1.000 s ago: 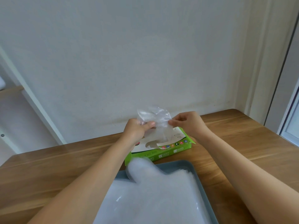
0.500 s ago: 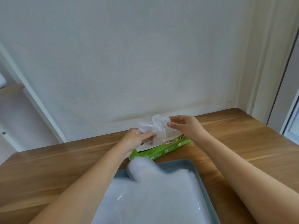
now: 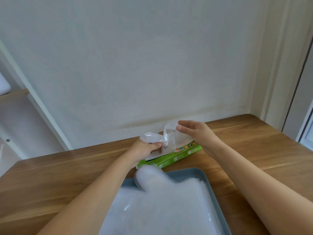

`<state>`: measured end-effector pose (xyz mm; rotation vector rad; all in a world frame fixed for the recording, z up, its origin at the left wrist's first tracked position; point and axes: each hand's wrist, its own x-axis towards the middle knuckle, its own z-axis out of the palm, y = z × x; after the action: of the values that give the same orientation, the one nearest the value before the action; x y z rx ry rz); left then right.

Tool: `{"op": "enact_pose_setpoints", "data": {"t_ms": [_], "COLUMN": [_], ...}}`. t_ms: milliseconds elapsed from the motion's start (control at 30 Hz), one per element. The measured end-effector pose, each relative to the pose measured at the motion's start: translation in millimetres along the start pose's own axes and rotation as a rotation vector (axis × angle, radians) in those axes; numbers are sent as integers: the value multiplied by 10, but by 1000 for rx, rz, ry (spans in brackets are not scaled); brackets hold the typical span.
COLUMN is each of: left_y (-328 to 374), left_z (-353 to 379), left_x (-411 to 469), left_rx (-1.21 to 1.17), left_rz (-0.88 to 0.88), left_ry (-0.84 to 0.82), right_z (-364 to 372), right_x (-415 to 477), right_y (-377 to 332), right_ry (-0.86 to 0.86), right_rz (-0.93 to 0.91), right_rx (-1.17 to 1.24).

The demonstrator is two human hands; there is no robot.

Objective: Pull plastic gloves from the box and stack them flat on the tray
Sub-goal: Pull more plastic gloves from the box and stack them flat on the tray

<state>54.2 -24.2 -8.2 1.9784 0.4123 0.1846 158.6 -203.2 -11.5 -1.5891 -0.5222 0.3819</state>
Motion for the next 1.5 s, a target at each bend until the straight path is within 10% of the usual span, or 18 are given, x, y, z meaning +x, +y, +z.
{"op": "enact_pose_setpoints", "data": {"t_ms": [533, 967, 1200, 1500], "left_y": [-7, 668, 807, 541], "left_z": [-34, -734, -649, -566], "left_x": [-15, -560, -1112, -1570], "left_rx": [41, 310, -75, -443], "left_rz": [-5, -102, 197, 48], "left_ry": [-131, -277, -217, 140], "right_z": [-227, -164, 285, 409], "right_x": [103, -382, -654, -1279], "right_y": [-162, -980, -962, -927], "right_ry": [131, -188, -401, -601], "right_rz": [-19, -52, 70, -23], "right_rx": [972, 207, 66, -19]}}
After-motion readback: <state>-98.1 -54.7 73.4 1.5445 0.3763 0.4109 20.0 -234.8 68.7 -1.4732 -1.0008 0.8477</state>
